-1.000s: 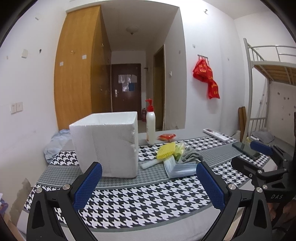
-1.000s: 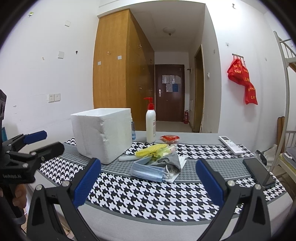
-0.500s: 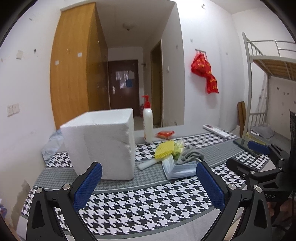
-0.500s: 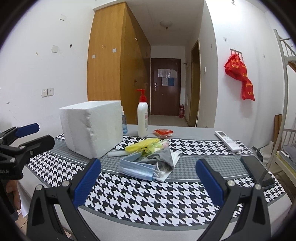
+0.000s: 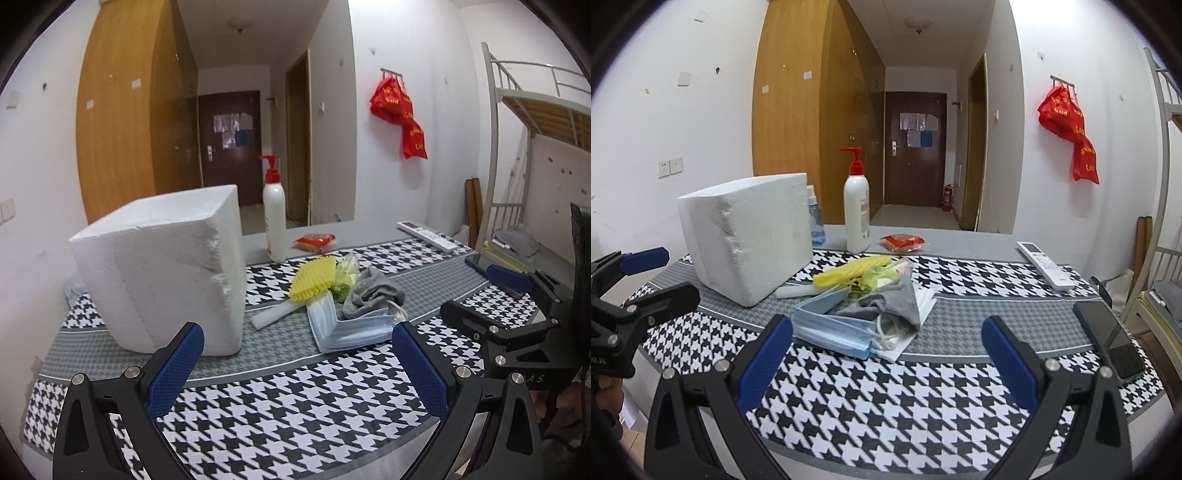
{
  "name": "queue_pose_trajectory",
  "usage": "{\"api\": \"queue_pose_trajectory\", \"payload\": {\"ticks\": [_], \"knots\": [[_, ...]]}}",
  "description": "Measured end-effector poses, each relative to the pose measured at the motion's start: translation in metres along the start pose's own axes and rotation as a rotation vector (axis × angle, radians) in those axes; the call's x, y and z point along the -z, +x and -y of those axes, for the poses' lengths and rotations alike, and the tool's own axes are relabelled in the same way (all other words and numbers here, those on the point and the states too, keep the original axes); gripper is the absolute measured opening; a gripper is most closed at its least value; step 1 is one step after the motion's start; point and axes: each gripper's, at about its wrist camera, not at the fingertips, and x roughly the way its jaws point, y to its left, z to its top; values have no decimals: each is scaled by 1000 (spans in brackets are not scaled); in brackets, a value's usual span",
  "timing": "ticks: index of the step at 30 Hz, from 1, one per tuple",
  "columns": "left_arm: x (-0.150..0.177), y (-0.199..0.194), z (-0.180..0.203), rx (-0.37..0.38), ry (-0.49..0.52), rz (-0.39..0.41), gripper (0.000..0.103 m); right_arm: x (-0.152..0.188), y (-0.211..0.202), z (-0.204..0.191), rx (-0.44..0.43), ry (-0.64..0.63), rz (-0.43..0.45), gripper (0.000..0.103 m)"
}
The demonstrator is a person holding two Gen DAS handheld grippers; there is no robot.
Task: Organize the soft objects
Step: 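Grasp the blue face mask with the left gripper while the right gripper grasps the grey sock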
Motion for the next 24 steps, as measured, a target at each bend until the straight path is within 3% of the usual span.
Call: {"api": "queue_pose_trajectory", "payload": {"ticks": [11, 19, 24], "knots": [[-5, 35, 2, 41, 21, -91, 102, -11, 26, 2, -29, -20, -61, 103], [-13, 52, 0, 50, 20, -107, 102, -21, 37, 15, -73, 12, -76, 103], [-15, 63, 0, 58, 21, -122, 102, -24, 44, 17, -35, 5, -78, 103]]}}
